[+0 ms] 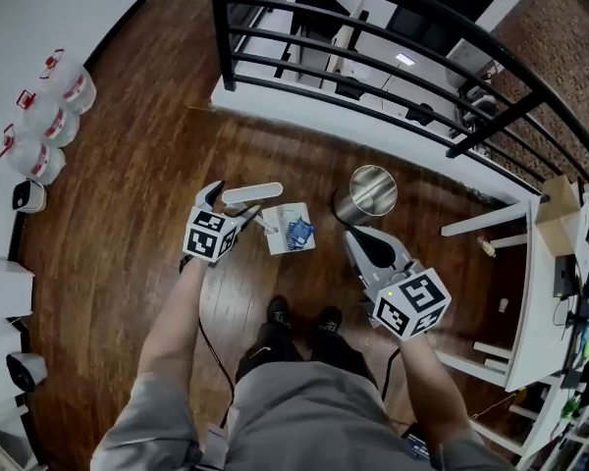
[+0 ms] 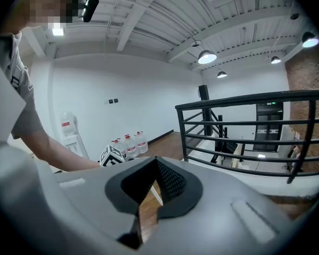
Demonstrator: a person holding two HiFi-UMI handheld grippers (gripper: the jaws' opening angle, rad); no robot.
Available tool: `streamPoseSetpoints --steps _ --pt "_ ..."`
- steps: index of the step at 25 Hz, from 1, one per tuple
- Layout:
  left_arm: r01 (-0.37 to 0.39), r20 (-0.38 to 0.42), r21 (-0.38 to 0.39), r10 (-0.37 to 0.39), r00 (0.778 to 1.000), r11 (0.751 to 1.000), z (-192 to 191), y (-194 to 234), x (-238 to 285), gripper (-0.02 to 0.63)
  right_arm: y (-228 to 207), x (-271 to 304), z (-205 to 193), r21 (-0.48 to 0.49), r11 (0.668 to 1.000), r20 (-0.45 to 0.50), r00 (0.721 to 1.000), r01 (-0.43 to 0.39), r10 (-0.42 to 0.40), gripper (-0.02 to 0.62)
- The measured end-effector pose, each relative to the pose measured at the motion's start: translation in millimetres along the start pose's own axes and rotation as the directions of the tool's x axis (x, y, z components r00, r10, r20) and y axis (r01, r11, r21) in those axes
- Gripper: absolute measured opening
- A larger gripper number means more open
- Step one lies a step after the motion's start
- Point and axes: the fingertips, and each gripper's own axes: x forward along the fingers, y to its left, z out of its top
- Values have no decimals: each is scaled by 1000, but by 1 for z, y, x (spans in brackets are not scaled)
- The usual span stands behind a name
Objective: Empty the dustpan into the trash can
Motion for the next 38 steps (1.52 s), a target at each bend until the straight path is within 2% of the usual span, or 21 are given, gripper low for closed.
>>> streamPoseSetpoints --steps 3,6,7,12,18,23,29,32,38 --pt "14 -3 20 -14 1000 1000 -3 -2 12 367 -8 -6 -3 6 1000 -7 1000 24 -23 -2" --pt "5 6 57 -5 1000 998 -3 -8 15 195 -16 -13 -5 13 999 -8 999 43 -43 -2" --pt "8 9 68 -8 1000 998 -2 -11 15 184 -18 -15 -5 15 999 -6 999 47 -47 -2" --pt "73 -7 110 -72 997 991 1 -37 18 170 -23 -20 -7 28 998 -1 998 58 -58 -2" --pt "57 16 130 -60 998 990 20 -60 18 161 -31 -34 -5 37 996 20 997 80 -81 -2" --pt "61 37 212 -70 997 975 45 -84 17 160 -42 -49 -2 49 992 43 992 113 -115 -2" --pt "49 78 280 -74 994 959 93 -113 10 153 -59 -74 2 71 986 86 984 151 -157 -2" --pt "37 94 282 -66 993 959 117 -123 1 150 -66 -87 7 79 984 109 980 161 -169 -2" --pt "-1 126 232 -29 992 973 171 -136 -18 146 -80 -109 20 87 982 162 970 169 -181 -2"
